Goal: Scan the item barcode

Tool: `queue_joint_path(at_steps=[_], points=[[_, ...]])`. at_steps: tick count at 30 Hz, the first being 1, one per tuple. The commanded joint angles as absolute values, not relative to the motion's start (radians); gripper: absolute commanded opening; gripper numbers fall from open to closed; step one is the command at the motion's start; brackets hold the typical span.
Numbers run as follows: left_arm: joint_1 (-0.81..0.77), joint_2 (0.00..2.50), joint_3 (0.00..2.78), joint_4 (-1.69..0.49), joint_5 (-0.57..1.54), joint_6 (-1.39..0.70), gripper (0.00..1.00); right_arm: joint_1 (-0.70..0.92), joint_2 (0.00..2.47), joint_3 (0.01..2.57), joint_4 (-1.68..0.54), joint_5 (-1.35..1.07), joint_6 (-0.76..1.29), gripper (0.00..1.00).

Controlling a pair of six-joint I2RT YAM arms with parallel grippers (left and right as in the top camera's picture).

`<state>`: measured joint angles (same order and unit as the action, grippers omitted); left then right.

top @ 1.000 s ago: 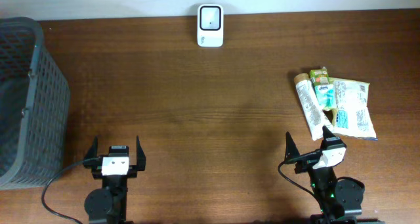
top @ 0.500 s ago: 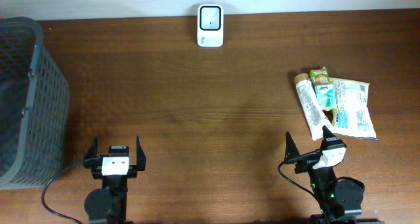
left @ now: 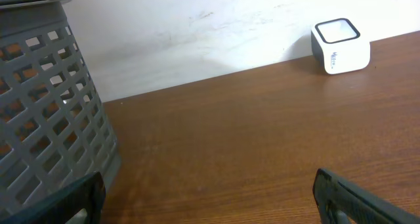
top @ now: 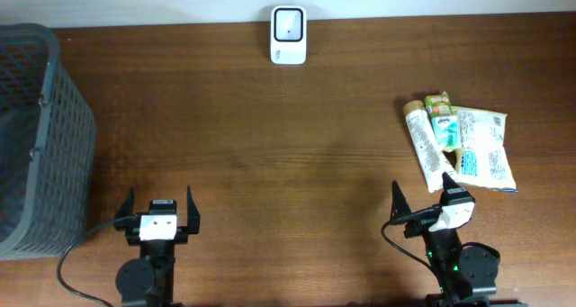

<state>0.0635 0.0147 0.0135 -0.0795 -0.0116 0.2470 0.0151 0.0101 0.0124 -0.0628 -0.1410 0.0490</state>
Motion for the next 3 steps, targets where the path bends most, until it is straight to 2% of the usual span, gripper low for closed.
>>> queue_joint_path(at_steps=[1,3], points=[[0.059,0.005,0.009,-0.083,-0.015,0.263,0.99,0.021,0.004,0.006,-0.065,-0.154,0.051,0.99],[0.059,0.005,0.009,-0.083,-0.015,0.263,0.99,0.021,0.004,0.006,-0.065,-0.154,0.050,0.99]])
